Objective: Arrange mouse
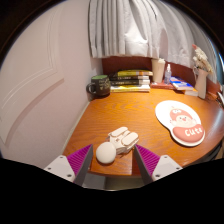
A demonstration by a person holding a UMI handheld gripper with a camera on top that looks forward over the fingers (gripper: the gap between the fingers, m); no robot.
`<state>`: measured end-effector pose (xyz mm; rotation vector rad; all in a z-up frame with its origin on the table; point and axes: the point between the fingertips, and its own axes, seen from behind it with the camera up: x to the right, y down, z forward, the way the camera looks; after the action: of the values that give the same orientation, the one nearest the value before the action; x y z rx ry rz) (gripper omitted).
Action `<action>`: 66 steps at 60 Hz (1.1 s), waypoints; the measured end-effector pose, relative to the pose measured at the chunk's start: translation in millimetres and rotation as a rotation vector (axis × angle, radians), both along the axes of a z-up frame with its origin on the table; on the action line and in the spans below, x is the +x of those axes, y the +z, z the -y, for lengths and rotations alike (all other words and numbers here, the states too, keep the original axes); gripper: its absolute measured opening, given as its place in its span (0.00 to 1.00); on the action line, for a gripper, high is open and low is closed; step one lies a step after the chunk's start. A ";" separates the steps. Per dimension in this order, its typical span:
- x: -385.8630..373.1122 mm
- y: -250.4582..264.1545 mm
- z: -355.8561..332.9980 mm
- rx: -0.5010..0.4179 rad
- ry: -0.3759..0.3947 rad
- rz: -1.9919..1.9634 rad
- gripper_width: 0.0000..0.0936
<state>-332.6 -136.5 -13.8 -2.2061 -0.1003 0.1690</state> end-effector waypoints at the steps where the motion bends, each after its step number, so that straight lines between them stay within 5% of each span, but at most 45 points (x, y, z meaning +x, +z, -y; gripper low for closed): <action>1: -1.2 0.1 -4.7 0.002 -0.002 0.005 0.89; 13: -18.5 -0.5 -54.0 0.000 0.007 0.025 0.84; 27: -20.4 -4.3 -72.7 -0.025 -0.007 0.079 0.59; 32: -23.1 -5.2 -75.8 -0.036 0.007 0.082 0.57; 45: -21.8 -7.7 -78.3 -0.116 -0.002 0.080 0.45; 56: -25.9 -2.1 -82.4 -0.192 0.062 0.080 0.41; 66: 5.0 85.4 -104.4 -0.061 0.077 0.094 0.41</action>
<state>-327.5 -32.0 71.6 -2.2728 -0.2353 0.1131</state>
